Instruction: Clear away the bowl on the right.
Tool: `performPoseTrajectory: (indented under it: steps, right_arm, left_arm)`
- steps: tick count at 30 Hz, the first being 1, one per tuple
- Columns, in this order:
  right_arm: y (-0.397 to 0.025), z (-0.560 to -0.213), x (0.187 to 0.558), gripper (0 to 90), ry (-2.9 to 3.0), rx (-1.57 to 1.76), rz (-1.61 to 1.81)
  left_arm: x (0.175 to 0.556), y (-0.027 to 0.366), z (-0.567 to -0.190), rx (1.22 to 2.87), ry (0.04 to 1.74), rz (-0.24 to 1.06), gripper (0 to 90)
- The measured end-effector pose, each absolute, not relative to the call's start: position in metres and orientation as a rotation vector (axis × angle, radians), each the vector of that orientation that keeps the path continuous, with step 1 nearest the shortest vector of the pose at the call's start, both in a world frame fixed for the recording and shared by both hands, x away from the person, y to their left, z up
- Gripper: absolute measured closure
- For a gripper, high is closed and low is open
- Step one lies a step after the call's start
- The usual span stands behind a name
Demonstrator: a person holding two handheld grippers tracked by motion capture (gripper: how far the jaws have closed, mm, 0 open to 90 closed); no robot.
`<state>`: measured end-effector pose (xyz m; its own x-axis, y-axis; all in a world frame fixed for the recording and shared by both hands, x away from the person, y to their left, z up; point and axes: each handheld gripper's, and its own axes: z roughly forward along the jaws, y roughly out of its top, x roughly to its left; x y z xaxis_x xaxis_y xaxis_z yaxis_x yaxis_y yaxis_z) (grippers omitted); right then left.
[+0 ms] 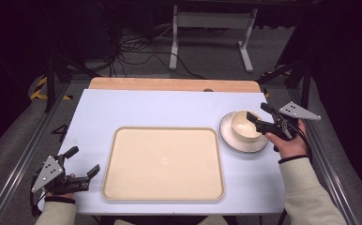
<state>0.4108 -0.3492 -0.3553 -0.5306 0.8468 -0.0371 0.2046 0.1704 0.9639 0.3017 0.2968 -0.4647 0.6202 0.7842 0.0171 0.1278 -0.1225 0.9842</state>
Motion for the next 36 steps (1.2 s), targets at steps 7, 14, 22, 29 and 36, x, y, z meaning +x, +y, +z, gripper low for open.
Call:
performPoseTrajectory:
  steps: [7, 14, 22, 29, 36]
  right_arm:
    - [-0.351, -0.36, 0.419, 33.9, 1.91, 1.077, 1.276]
    - [-0.353, -0.358, 0.428, 37.6, 1.986, 1.172, 1.134]
    - [-0.356, -0.363, 0.436, 38.3, 2.035, 1.288, 1.011]
    - [-0.361, -0.372, 0.445, 39.1, 2.051, 1.367, 0.939]
    - [-0.366, -0.383, 0.456, 44.5, 2.092, 1.462, 0.891]
  left_arm:
    - [0.302, 0.297, -0.465, 1.625, 0.768, 0.67, 0.2]
    - [0.301, 0.296, -0.465, 1.625, 0.767, 0.671, 0.2]
    - [0.301, 0.296, -0.465, 1.626, 0.765, 0.671, 0.2]
    - [0.302, 0.296, -0.465, 1.628, 0.765, 0.671, 0.2]
    - [0.302, 0.296, -0.465, 1.627, 0.765, 0.67, 0.2]
